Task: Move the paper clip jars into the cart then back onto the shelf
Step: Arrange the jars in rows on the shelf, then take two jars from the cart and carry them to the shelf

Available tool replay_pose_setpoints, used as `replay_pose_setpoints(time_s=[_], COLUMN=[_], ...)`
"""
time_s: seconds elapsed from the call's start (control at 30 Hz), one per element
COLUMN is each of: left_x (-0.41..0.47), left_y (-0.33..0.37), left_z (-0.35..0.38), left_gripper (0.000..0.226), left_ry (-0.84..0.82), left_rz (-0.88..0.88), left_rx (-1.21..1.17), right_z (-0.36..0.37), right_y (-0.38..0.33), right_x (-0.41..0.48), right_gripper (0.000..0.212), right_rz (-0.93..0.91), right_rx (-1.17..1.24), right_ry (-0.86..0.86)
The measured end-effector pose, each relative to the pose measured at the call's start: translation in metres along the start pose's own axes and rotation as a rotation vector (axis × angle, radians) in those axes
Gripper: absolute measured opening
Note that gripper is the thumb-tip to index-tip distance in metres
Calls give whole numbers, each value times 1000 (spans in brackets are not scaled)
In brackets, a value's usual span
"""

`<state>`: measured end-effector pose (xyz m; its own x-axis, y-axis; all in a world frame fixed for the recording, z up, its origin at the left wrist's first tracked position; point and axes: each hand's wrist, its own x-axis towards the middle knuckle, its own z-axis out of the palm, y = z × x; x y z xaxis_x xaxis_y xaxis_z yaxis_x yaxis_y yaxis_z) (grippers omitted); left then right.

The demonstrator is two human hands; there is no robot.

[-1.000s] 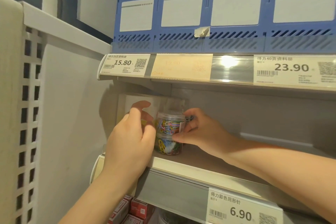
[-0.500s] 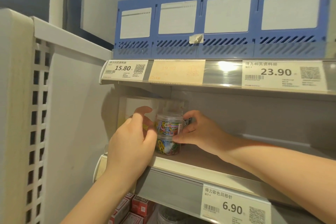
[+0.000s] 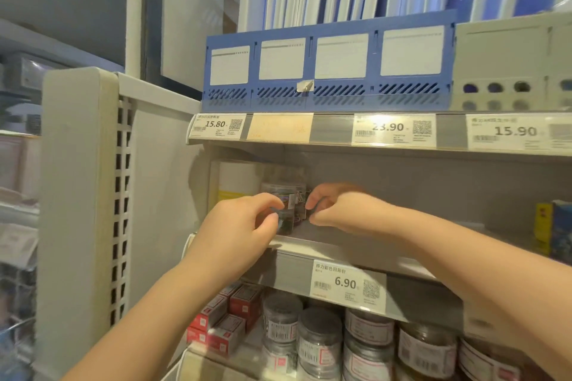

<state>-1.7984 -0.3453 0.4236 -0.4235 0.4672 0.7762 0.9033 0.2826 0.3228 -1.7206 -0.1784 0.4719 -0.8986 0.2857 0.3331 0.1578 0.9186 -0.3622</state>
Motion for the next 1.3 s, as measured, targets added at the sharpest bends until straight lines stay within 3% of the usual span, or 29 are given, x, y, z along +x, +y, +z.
replay_pose_setpoints(time_s=[0.17,0.4,0.7,0.83,0.97,1.3], left_x=[-30,-74,-188,-258,-325,-475], left_y=[32,97,185,225,276,410], left_z=[-7,-22,-61,-81,-113,-190], left_gripper=[23,25,20,18,18,17], left_ry=[-19,-117,-277,-353,-453,-680], left_rz=[25,169,458,523,579,784], left_rx=[4,-84,-375,-529,-723,-917], right_z=[1,-2,15,24,25,29], right_y=[-8,-30,-95,-136,-180,-274], right_x=[-69,-183,-377,-471,-565,-789], right_gripper=[11,13,10,17,9,9], right_rz=[-89,48,343,501,697,997], right_rx=[-42,-36,-159,-214,-229,-257], right_ry=[135,317,498,536,584,726])
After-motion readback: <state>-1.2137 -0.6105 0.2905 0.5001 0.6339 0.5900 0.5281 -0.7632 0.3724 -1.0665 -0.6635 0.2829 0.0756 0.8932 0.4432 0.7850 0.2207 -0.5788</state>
